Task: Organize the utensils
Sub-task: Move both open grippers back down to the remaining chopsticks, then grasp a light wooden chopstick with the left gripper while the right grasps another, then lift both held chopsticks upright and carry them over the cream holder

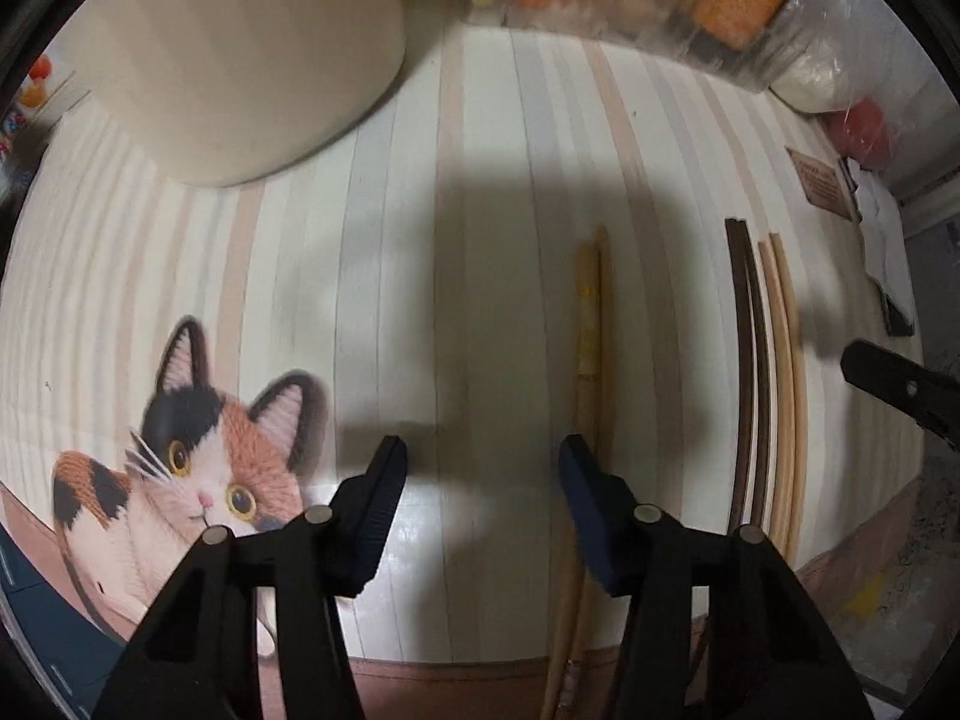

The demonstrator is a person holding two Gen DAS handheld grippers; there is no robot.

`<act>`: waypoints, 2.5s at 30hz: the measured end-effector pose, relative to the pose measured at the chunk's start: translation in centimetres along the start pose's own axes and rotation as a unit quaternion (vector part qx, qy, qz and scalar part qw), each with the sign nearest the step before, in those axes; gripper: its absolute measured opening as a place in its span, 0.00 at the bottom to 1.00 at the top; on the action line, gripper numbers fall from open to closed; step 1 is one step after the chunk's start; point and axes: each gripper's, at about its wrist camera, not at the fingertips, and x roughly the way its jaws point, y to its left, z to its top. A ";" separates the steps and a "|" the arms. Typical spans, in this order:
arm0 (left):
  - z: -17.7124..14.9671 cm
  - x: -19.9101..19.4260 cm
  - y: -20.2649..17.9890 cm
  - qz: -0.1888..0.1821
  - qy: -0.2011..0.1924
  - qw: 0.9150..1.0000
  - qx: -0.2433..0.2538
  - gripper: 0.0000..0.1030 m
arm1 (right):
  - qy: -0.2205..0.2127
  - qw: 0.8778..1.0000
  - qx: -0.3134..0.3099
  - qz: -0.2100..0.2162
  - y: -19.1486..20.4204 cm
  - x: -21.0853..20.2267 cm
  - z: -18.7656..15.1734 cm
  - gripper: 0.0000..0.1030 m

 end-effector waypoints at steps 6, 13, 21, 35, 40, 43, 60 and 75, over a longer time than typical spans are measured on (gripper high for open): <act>-0.1 0.1 -1.0 0.024 -0.009 0.999 0.020 0.39 | 0.009 1.000 0.004 -0.004 -0.3 0.5 -0.6 0.22; -1.2 -0.5 2.4 0.055 -0.016 0.998 -0.005 0.03 | 0.018 1.000 -0.012 0.012 1.6 0.8 -0.5 0.22; -3.0 -1.5 7.5 0.068 -0.017 0.995 -0.070 0.07 | 0.080 0.994 -0.062 0.038 7.5 4.9 -0.8 0.22; -3.4 -3.2 10.8 0.082 -0.033 0.991 -0.101 0.67 | 0.073 0.982 -0.166 -0.053 12.4 6.5 -3.3 0.07; -3.0 -3.5 8.5 0.060 -0.032 0.994 -0.081 0.67 | 0.073 0.981 -0.168 -0.068 11.2 7.2 -4.0 0.06; -2.9 -3.2 6.0 0.027 -0.026 0.997 -0.061 0.67 | 0.084 0.986 -0.135 -0.052 8.8 7.3 -3.6 0.06; -2.4 -1.9 -0.3 0.032 -0.021 0.999 0.023 0.05 | 0.083 0.995 -0.041 -0.031 2.6 8.2 -1.8 0.06; -4.2 -2.7 11.9 0.061 -0.008 0.990 -0.126 0.05 | 0.112 0.970 -0.211 -0.045 15.2 12.3 -1.3 0.06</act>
